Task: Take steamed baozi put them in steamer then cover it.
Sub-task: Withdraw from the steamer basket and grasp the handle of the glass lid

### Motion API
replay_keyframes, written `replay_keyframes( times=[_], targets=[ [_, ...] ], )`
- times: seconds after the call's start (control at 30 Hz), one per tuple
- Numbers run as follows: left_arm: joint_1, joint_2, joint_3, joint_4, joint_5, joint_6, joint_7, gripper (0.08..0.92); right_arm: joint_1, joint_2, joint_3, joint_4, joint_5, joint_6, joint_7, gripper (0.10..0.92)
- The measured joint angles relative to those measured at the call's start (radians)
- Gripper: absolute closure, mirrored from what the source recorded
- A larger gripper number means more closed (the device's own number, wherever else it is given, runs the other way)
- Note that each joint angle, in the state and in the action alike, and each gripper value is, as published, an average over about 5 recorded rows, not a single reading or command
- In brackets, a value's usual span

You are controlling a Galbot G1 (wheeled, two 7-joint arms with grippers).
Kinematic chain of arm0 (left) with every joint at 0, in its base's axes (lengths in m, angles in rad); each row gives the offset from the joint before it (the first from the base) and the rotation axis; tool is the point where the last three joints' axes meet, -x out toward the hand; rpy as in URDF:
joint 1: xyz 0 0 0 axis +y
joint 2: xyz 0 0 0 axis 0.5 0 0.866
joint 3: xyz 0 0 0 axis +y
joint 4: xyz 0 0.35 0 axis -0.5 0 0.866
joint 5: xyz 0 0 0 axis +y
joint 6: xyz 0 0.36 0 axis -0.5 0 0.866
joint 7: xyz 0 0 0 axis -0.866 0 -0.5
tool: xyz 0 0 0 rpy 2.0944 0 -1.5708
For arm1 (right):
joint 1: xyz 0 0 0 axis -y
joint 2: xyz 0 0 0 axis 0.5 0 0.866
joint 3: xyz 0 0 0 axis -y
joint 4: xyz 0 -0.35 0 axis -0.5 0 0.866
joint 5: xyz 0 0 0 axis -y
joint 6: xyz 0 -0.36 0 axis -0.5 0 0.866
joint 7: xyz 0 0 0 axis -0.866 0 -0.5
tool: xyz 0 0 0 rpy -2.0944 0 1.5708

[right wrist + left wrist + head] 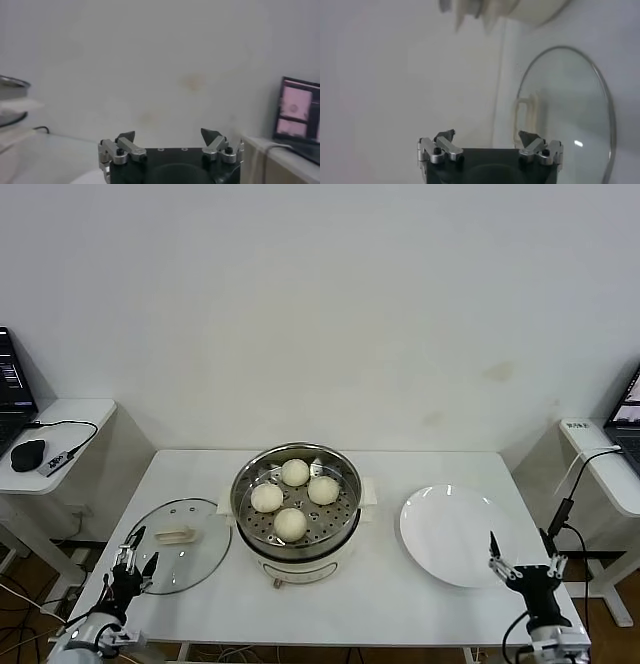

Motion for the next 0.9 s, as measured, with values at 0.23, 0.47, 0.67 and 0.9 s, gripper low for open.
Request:
replay_keyframes(
  times=[0.23,0.47,0.67,0.9],
  targets=[
    [-0.084,0.006,0.042,0.061,0.046,-0.006,0.003,0.177,-0.022,0.023,0.029,0.007,-0.009,0.007,-0.001,0.203],
    [-0.155,0.009,0.084,0.119,0.066,-0.013,0.006,0.177,-0.039,0.037,0.053,0.02,-0.015,0.009,-0.004,0.203],
    [-0.199,0.006,0.113,0.161,0.078,-0.015,0.008,0.177,-0.048,0.044,0.068,0.028,-0.017,0.009,-0.007,0.203],
    [-0.243,0.004,0.131,0.204,0.087,-0.017,0.007,0.177,-0.057,0.053,0.068,0.034,-0.025,0.012,-0.009,0.203]
  ],
)
